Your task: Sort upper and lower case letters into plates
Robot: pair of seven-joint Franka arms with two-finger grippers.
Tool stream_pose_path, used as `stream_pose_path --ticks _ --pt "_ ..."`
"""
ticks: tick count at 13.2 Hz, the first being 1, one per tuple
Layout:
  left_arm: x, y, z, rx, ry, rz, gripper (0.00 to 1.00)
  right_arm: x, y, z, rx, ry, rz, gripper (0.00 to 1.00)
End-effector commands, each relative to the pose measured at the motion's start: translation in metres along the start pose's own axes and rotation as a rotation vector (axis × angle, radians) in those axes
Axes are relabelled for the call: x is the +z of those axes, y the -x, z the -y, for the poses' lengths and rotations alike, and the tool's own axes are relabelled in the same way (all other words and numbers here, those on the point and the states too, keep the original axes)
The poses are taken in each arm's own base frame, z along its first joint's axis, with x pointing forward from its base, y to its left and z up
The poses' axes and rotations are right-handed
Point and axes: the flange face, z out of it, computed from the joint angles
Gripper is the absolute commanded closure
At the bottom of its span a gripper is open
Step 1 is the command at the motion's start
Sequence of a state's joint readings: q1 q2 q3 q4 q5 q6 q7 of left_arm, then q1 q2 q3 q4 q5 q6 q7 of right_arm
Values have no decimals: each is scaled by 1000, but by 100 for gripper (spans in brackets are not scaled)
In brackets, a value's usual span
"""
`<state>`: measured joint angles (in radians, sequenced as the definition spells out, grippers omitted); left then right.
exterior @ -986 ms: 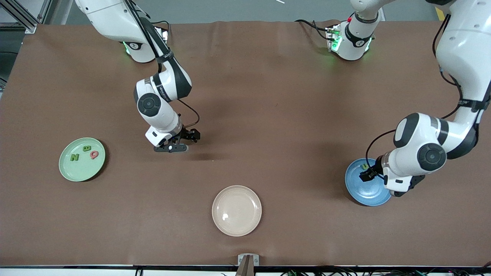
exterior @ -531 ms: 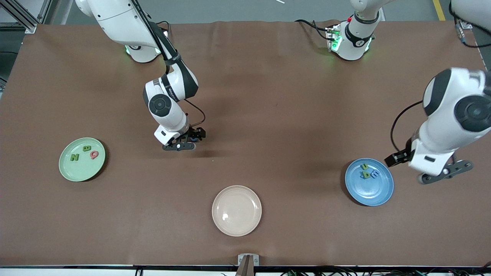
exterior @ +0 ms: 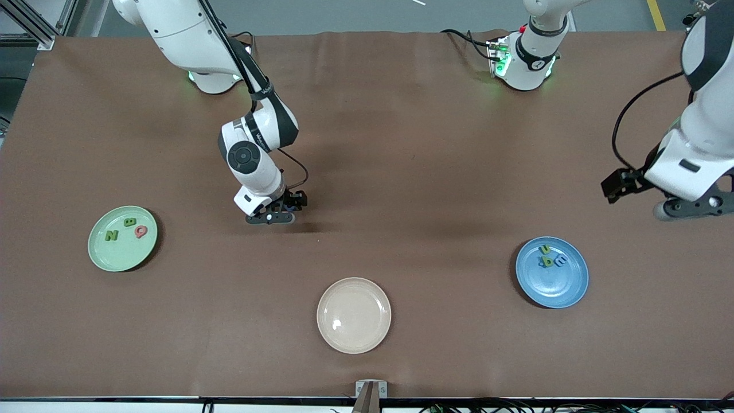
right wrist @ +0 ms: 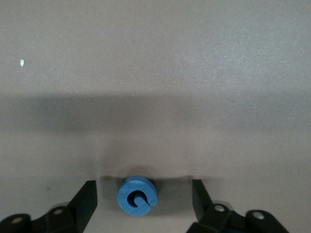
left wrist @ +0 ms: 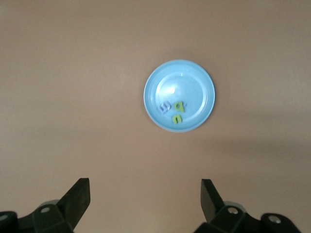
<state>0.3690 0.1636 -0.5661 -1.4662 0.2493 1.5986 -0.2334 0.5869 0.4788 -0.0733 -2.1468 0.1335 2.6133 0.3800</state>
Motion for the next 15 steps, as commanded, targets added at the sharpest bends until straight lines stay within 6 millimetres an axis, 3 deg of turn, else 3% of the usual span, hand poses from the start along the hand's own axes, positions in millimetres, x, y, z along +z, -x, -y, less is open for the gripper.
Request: stream_pose_path --ticks 1,3,8,12,15 --pt "-20 29 37 34 88 30 0 6 6 2 11 0 -4 25" --pt "-24 50 45 32 103 35 0 7 8 6 17 1 -2 33" --pt "-33 79 29 14 126 28 0 7 12 12 33 3 2 55" --pt "-34 77 26 18 135 14 0 8 14 12 31 6 11 77" --pt "-32 74 20 28 137 10 0 -2 10 9 36 10 30 80"
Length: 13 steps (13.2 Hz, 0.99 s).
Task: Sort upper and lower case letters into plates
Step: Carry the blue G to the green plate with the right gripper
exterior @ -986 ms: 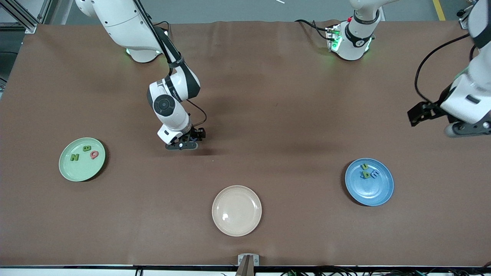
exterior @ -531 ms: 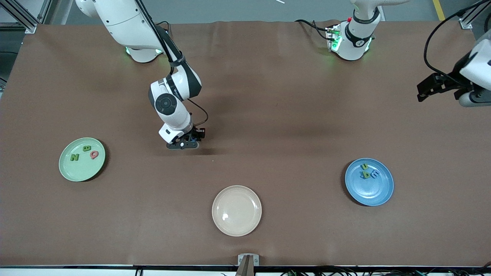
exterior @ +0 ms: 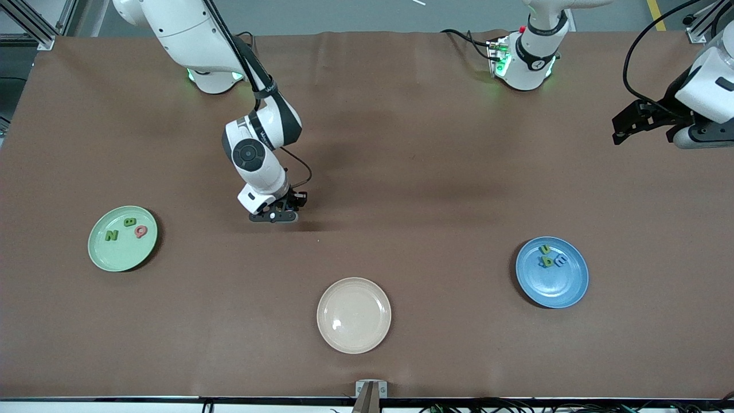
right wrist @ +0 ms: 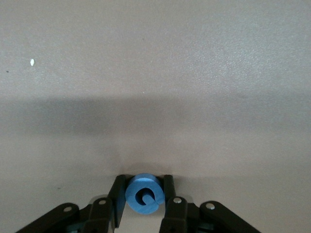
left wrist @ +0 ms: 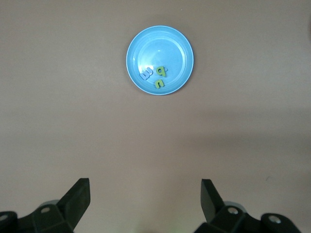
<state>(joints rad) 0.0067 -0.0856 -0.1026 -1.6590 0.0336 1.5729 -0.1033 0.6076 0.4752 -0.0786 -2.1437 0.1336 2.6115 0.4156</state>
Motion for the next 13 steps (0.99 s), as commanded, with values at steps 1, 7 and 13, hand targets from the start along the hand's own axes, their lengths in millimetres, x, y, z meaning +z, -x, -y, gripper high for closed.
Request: stream_pose_path --ticks 1,7,13 --pt "1 2 -4 3 21 -18 0 -16 3 -3 20 18 66 80" --pt "0 2 -7 7 14 -21 0 -117 -56 -125 -7 -9 133 82" --pt "3 0 -3 1 8 -18 0 -145 -104 -355 -237 3 63 82"
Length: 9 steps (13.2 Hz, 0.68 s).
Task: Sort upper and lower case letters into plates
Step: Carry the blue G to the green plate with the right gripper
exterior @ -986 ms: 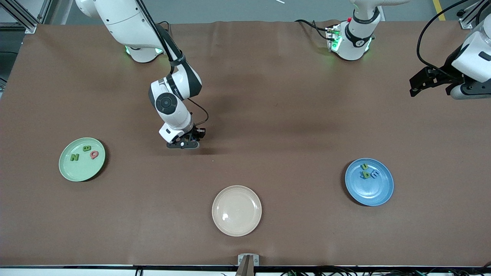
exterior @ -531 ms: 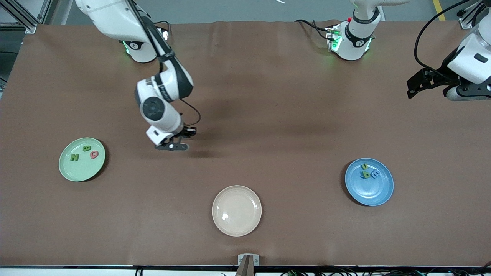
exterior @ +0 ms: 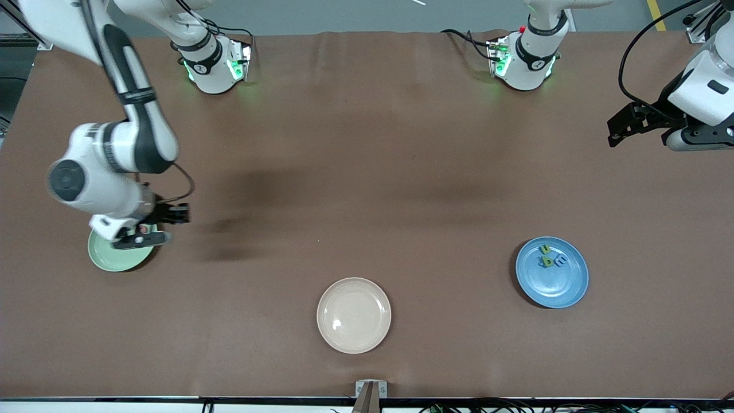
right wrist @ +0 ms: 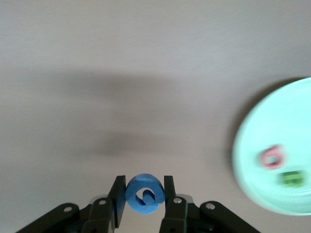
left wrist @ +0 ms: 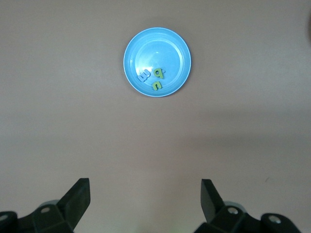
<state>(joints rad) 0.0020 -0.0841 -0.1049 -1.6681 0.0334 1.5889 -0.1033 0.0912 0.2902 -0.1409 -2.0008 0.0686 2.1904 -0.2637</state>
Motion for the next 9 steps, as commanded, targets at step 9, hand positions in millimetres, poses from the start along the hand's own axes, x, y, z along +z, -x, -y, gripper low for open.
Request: stream_pose_path --ticks 9 --pt "-1 1 1 -4 6 -17 0 86 -7 -183 -137 -10 40 80"
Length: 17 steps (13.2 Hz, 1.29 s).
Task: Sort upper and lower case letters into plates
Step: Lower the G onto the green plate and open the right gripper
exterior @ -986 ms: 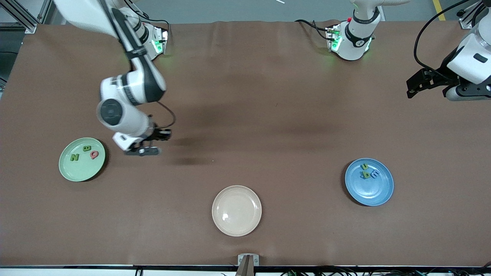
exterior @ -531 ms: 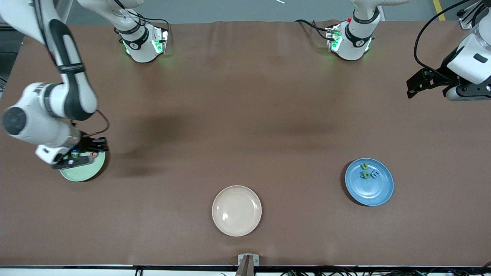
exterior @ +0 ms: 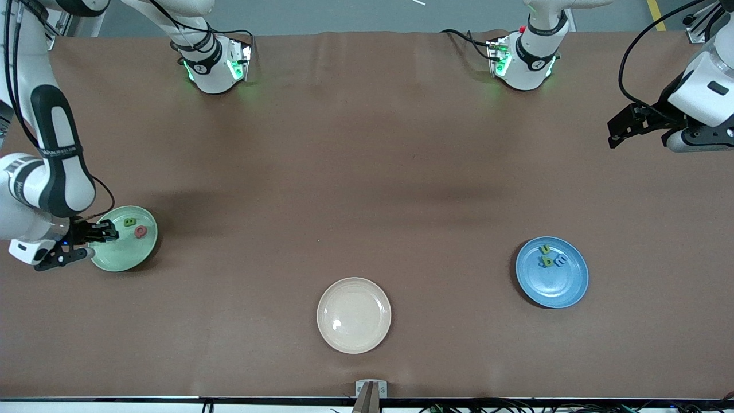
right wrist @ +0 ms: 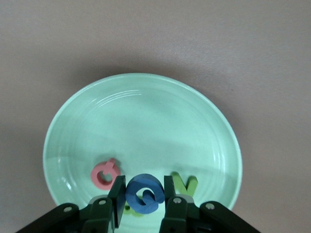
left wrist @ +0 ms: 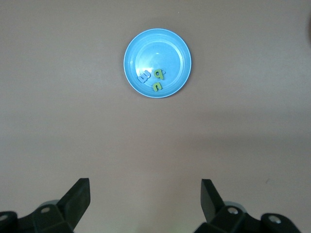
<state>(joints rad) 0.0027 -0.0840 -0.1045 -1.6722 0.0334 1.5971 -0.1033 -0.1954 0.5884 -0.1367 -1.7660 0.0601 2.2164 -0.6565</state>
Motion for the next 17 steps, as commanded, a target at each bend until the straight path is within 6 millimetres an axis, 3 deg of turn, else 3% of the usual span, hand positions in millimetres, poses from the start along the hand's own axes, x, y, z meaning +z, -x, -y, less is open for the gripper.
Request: stream_pose_path --ticks 1,9,10,11,12,13,14,17 --pt "-3 3 0 -3 6 -15 0 14 -7 -1 -10 -6 1 79" --pt "-6 4 1 -5 5 -16 0 33 -12 -2 -7 9 -19 74" --pt "-5 4 1 -5 5 -15 0 32 -12 -1 -9 10 -20 68" --pt "-5 4 1 -5 5 -15 0 31 -14 0 -12 12 -23 50" --pt "-6 5 1 -5 5 -15 0 28 -15 1 -11 14 -27 11" --pt "-7 6 1 -5 5 -15 0 25 -16 3 -8 12 -25 0" --pt "-8 6 1 -5 5 -16 0 17 -20 9 -12 15 -29 0" --pt "-7 6 1 -5 5 -15 0 -52 -17 36 53 -15 -2 1"
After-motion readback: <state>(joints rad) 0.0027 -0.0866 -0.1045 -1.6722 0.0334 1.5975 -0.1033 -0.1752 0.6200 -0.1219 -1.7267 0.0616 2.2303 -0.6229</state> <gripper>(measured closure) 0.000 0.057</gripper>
